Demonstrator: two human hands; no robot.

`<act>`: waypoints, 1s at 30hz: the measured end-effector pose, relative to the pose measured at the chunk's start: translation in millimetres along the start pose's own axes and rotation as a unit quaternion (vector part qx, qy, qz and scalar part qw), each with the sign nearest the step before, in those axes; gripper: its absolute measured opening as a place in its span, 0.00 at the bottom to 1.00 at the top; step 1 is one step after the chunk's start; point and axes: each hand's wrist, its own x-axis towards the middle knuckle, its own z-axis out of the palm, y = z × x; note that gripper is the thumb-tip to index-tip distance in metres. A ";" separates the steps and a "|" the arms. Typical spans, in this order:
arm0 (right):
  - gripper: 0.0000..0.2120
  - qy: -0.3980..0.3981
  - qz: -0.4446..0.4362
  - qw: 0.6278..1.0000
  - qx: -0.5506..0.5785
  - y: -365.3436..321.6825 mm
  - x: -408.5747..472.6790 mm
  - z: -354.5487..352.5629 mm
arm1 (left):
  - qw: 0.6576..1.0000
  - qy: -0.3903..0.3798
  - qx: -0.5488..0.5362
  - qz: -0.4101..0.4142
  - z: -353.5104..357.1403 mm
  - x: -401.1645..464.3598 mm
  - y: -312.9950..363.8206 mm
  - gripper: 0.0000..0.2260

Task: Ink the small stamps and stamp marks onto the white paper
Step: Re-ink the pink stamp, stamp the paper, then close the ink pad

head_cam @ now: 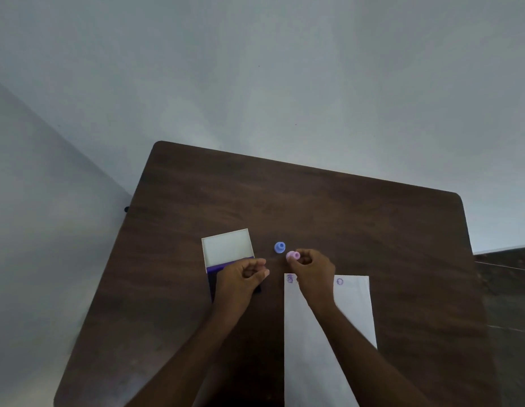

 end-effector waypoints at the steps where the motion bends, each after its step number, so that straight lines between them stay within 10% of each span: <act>1: 0.10 -0.001 -0.001 1.000 -0.010 0.3 2.6 1.2 | 1.000 -0.002 0.009 0.003 2.3 1.9 1.2 0.12; 30: 0.17 -0.064 -0.001 0.992 -0.110 2.9 17.1 11.5 | 1.000 0.004 0.024 -0.005 -12.5 6.4 -10.2 0.11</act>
